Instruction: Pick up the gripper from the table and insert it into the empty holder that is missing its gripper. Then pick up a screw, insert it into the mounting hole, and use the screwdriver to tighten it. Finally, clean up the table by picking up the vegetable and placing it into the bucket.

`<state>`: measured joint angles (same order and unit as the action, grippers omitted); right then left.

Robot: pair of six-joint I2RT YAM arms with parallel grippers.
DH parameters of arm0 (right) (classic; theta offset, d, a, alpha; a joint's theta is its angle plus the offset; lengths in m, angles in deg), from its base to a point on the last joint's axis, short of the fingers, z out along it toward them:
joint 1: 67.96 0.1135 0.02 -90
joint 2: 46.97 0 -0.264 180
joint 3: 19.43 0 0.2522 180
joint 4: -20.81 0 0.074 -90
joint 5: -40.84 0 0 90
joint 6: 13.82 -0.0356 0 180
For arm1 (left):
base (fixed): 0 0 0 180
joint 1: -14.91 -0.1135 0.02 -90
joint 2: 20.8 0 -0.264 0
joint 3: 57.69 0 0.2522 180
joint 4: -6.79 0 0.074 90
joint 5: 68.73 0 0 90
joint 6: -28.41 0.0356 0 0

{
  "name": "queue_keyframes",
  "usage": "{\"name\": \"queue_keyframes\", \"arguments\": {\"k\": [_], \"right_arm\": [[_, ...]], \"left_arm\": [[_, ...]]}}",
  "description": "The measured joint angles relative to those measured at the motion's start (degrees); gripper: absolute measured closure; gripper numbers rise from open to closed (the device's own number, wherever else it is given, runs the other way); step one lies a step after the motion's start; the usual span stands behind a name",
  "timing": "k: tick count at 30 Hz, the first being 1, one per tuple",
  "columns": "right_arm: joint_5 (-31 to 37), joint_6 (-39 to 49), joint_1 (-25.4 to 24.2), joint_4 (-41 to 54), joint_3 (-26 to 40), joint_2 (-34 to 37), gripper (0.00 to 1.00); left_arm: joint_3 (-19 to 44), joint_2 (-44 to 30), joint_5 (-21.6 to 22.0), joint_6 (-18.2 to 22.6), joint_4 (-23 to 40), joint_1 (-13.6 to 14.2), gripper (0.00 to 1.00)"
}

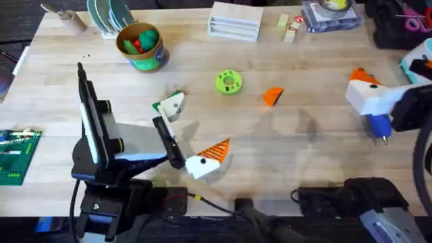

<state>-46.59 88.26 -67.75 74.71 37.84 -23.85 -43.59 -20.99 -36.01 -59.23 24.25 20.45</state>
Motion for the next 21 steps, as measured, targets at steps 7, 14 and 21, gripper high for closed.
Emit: {"name": "queue_keyframes", "arguments": {"k": [7,14,21], "right_arm": [[0.0,0.0,0.0,0.0,0.0,0.0,0.009],[0.0,0.0,0.0,0.0,0.0,0.0,0.010],[-0.1,-0.2,0.0,0.0,0.0,0.0,0.010]], "left_arm": [[0.0,0.0,0.0,-0.9,0.0,0.0,0.008],[0.0,0.0,0.0,-1.0,0.0,0.0,0.009],[0.0,0.0,0.0,-1.1,0.0,0.0,0.008]]}}
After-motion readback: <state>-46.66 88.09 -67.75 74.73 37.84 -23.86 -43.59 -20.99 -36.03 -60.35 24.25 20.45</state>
